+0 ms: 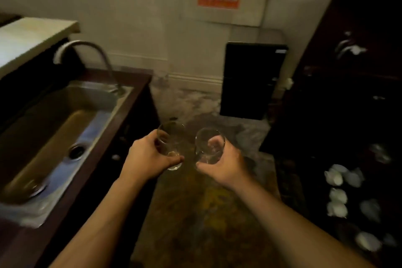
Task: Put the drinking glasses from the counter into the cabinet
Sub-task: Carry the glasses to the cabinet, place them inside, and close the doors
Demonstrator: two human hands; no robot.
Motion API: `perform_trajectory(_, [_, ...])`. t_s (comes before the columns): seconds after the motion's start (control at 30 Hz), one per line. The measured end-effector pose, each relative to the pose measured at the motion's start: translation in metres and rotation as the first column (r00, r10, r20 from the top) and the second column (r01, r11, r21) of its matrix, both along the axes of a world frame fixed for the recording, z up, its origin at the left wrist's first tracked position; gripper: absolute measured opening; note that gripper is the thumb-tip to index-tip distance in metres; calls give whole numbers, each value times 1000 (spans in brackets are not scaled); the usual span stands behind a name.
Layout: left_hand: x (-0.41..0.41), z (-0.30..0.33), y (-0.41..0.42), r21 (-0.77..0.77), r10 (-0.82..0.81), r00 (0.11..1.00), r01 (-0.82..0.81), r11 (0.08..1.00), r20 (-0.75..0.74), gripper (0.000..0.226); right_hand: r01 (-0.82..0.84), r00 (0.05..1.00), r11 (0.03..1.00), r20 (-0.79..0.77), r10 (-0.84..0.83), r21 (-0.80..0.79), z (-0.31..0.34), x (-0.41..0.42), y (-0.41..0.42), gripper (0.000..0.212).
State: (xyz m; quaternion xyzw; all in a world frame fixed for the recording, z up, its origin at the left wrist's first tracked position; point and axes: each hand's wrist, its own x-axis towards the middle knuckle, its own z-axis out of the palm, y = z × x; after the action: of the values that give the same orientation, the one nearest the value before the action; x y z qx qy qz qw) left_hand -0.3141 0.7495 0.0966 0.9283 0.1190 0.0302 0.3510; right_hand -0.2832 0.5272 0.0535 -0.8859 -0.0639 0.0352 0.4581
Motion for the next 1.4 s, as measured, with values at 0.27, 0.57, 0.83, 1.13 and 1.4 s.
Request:
perform_trajectory(0.27, [158, -15, -208, -4, -466, 885, 466, 885, 6, 64, 410, 912, 910, -41, -408, 52, -6, 57, -200, 61])
perform_trajectory(0.57, [315, -59, -426, 4, -851, 525, 851, 525, -11, 64, 823, 565, 557, -74, -821, 111, -35, 109, -347, 52])
perform_trajectory(0.83, [419, -110, -570, -162, -952, 299, 938, 305, -61, 68, 984, 137, 110, -201, -970, 136, -72, 162, -422, 59])
perform_trajectory(1.13, [468, -183, -686, -288, -967, 226, 924, 252, -120, 77, 984, -76, -117, -288, -955, 131, -135, 207, -509, 54])
perform_trajectory(1.4, [496, -246, -774, -263, -970, 186, 939, 222, -155, 64, 974, -23, -97, -337, -941, 205, -202, 258, -587, 46])
